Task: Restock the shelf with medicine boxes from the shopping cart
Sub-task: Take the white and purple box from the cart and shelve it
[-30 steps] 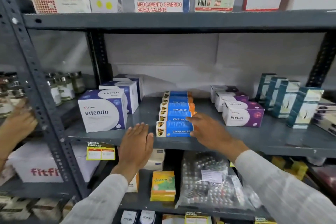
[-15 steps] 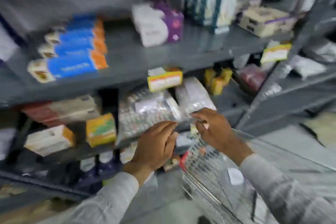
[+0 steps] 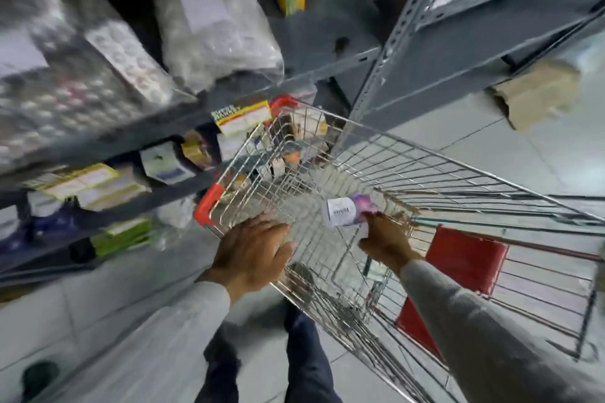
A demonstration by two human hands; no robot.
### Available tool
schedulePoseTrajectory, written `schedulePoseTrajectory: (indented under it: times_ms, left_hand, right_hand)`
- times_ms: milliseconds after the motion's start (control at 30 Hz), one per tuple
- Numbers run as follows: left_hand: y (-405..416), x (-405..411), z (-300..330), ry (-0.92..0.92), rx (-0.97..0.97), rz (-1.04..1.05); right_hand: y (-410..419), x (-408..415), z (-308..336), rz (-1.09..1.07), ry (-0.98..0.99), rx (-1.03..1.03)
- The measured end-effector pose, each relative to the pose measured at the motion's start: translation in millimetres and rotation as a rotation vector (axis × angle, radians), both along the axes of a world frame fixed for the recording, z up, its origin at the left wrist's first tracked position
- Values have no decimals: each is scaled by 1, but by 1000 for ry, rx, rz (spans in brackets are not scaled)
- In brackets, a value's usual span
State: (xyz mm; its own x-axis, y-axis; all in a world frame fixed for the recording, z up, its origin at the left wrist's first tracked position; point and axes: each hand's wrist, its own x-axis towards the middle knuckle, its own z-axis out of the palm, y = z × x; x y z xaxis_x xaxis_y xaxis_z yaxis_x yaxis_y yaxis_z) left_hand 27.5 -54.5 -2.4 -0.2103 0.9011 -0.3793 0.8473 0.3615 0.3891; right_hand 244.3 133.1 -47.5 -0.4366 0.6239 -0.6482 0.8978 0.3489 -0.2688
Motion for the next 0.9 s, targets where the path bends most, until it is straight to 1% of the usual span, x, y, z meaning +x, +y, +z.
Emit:
schedulePoseTrajectory:
  times_ms: [67,167,300,367,467,633,733,800,900]
  left_hand:
    - [-3,-2,-5,26,33,20]
    - [-3,-3,-5,30,33,12]
    - [-3,-5,-11,28,46,37]
    - [-5,-5,-11,25,52,43]
    - [-4,-5,-7,33,44,52]
    - [-2,0,9,20,37,83]
    - [0,0,26,-32,47,93]
    - [4,-3,51,-53,113,121]
    - [10,-19,115,-33,332,200]
  right_hand:
    - [5,1,-29,90,-12,53]
    - [18,-1,-71,194,8,193]
    - [36,-11,-106,295,-7,322]
    - [39,-13,-113,339,-6,312]
    - [36,-16,-102,337,56,322]
    - [18,-22,-52,220,195,313]
    - [4,-29,10,140,231,336]
    - [-5,-31,61,106,276,357]
    - [-11,-39,146,94,407,454]
